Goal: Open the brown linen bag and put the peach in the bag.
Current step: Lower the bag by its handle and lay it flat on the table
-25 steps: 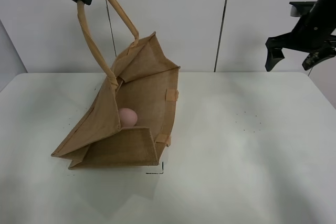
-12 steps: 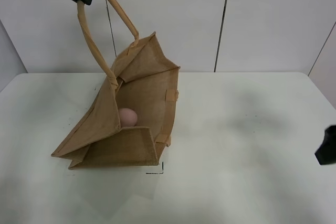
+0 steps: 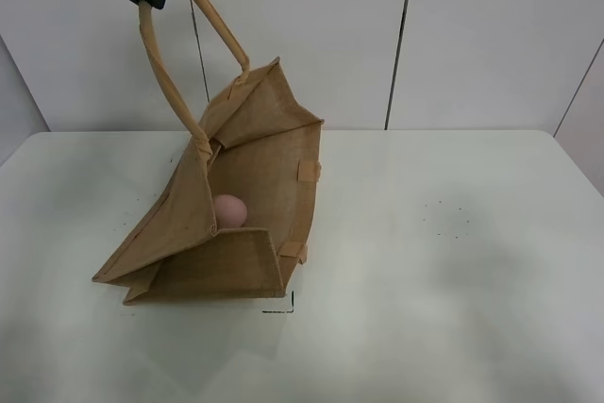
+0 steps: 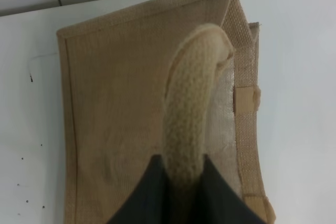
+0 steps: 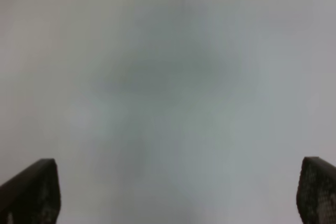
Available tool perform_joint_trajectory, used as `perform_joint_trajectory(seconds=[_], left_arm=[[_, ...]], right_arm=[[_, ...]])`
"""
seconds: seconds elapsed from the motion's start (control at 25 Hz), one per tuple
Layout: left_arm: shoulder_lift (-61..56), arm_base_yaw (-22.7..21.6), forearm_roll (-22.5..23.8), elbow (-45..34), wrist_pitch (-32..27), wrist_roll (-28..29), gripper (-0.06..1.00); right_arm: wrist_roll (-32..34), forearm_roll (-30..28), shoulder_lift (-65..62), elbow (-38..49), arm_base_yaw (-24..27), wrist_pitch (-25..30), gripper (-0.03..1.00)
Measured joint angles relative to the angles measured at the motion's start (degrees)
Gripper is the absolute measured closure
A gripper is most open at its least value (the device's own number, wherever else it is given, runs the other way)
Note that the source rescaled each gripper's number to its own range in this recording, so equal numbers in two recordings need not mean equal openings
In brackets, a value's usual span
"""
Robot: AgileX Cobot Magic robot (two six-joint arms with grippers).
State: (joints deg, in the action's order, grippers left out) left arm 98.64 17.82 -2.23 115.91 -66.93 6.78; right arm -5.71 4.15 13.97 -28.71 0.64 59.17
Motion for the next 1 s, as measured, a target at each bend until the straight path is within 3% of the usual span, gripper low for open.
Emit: perform_joint_trajectory(seconds=[0.36, 0.72, 1.0], left_arm=[[0.0, 0.0, 0.0, 0.0, 0.0, 0.0, 0.94], [1.58, 0.0, -0.06, 0.0, 0.05, 0.0, 0.94], [11.39, 0.0, -3.17, 0.0, 0.75, 0.0, 0.94]], right_arm=[[0.2, -0.37, -13.64, 0.1, 0.0, 0.0, -0.03], [0.4, -0.58, -14.31, 0.1, 0.0, 0.0, -0.03], [0.4, -0.58, -14.31, 0.1, 0.0, 0.0, -0.03]])
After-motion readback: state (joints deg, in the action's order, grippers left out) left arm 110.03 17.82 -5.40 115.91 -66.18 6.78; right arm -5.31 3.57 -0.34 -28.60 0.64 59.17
